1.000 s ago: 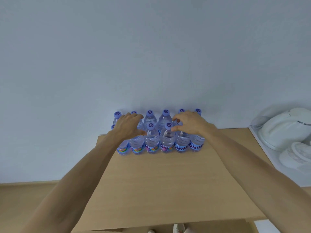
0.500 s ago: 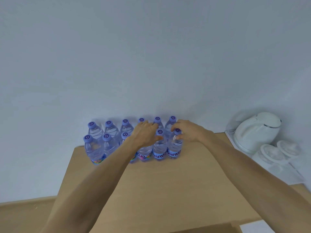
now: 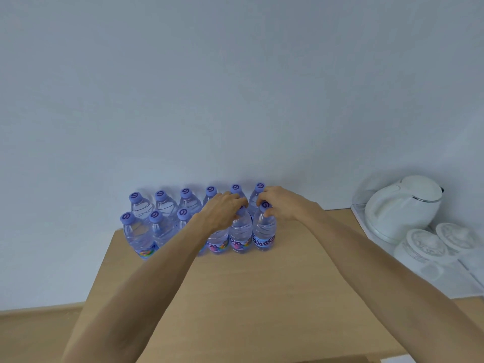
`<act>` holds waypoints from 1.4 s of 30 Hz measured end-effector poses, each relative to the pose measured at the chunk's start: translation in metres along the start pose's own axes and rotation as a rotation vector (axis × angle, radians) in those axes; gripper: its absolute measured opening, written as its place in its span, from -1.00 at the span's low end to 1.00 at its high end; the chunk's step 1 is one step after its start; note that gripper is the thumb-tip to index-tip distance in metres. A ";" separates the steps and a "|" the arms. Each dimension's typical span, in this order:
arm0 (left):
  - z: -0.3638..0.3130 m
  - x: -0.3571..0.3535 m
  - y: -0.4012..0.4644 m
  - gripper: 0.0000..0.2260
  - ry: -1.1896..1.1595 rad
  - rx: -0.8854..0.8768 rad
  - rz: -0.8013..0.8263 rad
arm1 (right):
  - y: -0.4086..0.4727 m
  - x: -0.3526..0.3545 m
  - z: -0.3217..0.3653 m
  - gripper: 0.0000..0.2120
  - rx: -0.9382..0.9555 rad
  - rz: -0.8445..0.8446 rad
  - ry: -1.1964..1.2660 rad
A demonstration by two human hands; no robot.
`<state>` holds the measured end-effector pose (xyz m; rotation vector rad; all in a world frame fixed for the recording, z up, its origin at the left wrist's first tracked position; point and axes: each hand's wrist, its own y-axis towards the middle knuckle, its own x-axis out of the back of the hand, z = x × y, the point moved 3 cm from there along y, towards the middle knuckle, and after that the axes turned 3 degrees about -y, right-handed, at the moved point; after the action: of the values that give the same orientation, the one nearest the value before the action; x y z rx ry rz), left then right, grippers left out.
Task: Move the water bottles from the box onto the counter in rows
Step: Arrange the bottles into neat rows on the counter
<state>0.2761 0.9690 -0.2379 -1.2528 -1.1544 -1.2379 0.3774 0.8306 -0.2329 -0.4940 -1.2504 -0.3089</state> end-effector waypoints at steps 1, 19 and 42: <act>0.000 0.001 0.000 -0.73 -0.014 0.009 0.000 | 0.000 0.000 0.000 -0.66 0.003 -0.005 0.008; -0.002 -0.001 -0.002 -0.72 -0.088 0.033 -0.018 | -0.003 -0.003 0.001 -0.67 -0.015 -0.036 0.032; 0.002 -0.009 0.001 -0.81 -0.180 0.124 -0.040 | 0.000 -0.012 0.001 -0.60 -0.206 -0.099 -0.049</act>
<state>0.2774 0.9715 -0.2468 -1.2726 -1.3710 -1.0818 0.3730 0.8304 -0.2439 -0.6196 -1.2994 -0.5149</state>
